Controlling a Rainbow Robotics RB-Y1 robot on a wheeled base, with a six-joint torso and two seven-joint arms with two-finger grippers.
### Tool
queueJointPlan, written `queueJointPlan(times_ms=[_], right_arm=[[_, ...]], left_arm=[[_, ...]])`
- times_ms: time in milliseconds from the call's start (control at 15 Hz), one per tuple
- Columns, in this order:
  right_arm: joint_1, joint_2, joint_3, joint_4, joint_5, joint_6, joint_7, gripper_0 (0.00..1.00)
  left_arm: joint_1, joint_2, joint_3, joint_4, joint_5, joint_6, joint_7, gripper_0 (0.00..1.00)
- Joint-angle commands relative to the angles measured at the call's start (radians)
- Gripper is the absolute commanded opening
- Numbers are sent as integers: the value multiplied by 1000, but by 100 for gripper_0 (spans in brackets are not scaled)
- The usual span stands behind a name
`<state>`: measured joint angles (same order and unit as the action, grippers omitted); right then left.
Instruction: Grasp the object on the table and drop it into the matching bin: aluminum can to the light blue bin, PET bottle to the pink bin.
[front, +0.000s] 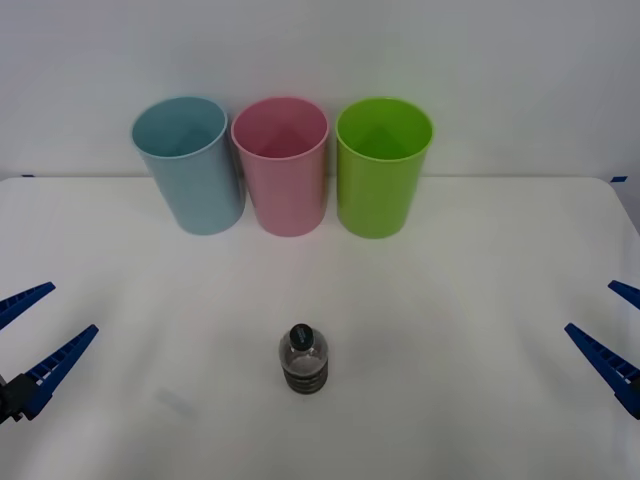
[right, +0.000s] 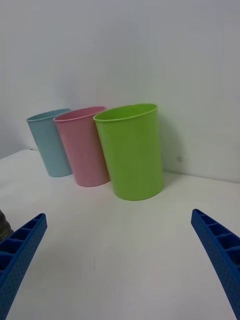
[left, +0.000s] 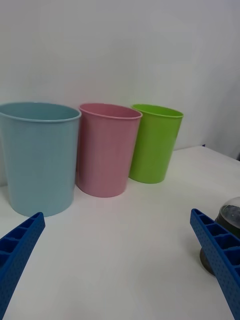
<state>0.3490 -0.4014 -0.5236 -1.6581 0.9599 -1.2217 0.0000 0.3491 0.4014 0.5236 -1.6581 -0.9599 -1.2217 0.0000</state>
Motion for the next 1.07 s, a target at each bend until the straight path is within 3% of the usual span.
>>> queueJointPlan(times_ms=[67,200,600,1067], right_arm=[[0,0,0,0,0,0,0,100],[28,10,-4,8,2,-5,0,100],[79,-45,39,-20,-35,-5,5,100],[45,-128,188,133,-59,-127,69,100]], left_arm=[[0,0,0,0,0,0,0,100],[0,0,0,0,0,0,0,100],[0,0,0,0,0,0,0,100],[0,0,0,0,0,0,0,100]])
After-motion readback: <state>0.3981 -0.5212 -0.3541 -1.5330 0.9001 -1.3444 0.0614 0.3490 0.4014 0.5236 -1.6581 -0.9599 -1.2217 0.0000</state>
